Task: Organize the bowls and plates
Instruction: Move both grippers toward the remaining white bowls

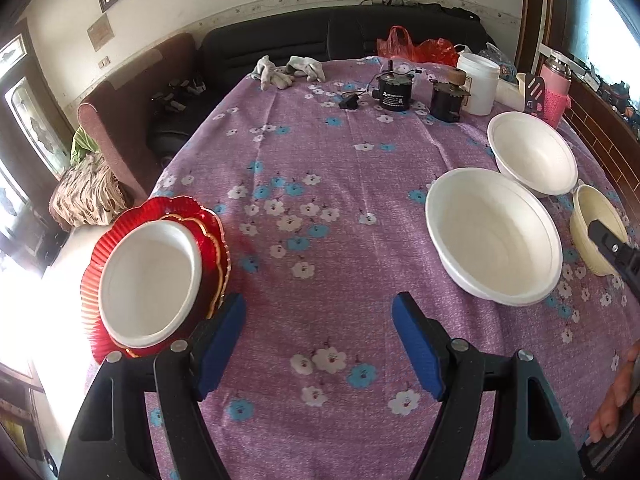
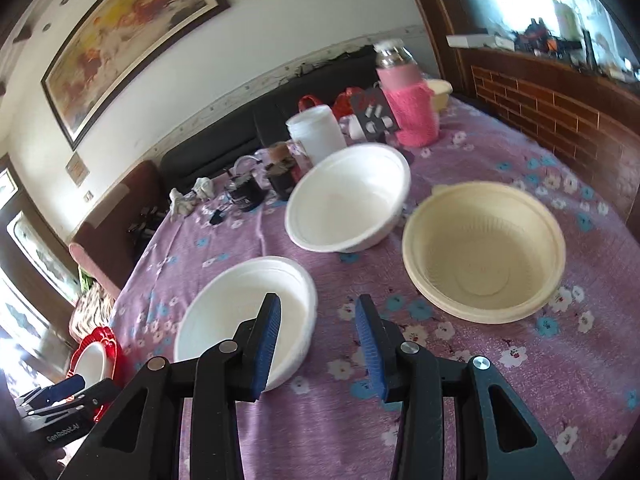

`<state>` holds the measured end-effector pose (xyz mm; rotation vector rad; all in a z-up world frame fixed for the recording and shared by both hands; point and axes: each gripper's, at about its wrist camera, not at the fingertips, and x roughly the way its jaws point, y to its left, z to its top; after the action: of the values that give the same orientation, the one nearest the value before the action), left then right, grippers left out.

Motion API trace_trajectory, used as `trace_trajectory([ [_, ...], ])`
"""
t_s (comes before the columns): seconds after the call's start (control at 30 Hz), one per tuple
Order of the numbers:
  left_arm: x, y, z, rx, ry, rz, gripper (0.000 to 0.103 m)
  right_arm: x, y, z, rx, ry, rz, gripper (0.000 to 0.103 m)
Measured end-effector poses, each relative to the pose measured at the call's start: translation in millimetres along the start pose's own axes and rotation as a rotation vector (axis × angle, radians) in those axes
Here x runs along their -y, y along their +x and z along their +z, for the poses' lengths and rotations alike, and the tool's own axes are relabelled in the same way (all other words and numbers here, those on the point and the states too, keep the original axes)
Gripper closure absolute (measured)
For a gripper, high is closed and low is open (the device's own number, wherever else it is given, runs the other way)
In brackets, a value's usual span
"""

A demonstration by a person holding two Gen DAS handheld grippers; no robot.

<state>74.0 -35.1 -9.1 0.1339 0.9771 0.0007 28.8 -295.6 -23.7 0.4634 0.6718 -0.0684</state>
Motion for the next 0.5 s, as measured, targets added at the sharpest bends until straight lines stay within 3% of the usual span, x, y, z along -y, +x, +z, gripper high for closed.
trace_trajectory([
  [0.2, 15, 9, 17, -0.010, 0.008, -0.019, 0.028, 22, 22, -5, -0.006, 0.068, 0.055, 0.061],
  [0.5, 26, 19, 37, -0.022, -0.001, -0.068, 0.028, 19, 29, -4, -0.026, 0.081, 0.115, 0.060],
])
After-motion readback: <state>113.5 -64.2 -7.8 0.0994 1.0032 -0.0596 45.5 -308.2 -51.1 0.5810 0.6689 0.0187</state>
